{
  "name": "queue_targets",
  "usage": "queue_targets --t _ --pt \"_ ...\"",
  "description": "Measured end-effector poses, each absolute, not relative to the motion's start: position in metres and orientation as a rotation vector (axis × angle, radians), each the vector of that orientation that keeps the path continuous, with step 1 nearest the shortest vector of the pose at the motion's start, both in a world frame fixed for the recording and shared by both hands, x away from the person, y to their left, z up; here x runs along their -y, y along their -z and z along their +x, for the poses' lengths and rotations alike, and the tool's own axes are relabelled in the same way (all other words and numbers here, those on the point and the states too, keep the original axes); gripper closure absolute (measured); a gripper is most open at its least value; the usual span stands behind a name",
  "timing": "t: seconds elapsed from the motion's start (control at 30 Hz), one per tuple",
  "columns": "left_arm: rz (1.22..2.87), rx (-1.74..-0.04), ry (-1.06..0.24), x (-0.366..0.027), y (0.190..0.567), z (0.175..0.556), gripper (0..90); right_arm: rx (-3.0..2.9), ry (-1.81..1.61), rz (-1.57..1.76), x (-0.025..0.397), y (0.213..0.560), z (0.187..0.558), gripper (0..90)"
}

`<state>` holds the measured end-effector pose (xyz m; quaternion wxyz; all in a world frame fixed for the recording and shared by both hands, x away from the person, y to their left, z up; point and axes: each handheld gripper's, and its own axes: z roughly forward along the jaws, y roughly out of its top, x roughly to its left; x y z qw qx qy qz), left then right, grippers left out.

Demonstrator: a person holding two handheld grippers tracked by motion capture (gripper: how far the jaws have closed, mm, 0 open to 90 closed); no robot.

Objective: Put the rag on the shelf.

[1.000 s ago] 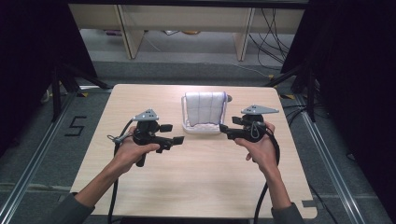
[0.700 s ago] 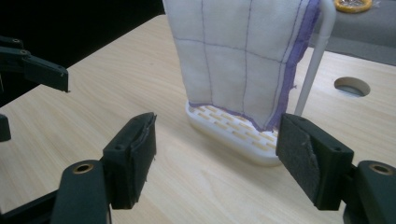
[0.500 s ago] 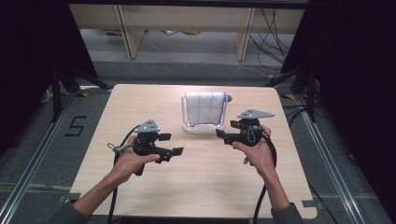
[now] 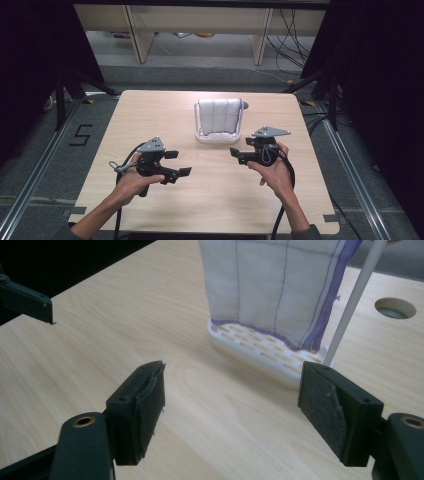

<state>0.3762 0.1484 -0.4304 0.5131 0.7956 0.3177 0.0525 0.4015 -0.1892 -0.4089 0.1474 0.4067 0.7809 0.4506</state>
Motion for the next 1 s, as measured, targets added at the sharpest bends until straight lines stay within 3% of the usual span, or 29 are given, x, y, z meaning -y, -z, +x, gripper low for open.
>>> queue_targets --t 1.0 --pt "1.974 -0.765 -0.088 -0.166 0.473 0.356 16.4 -2.358 -1.278 1.124 0.18 0.45 0.356 24.1"
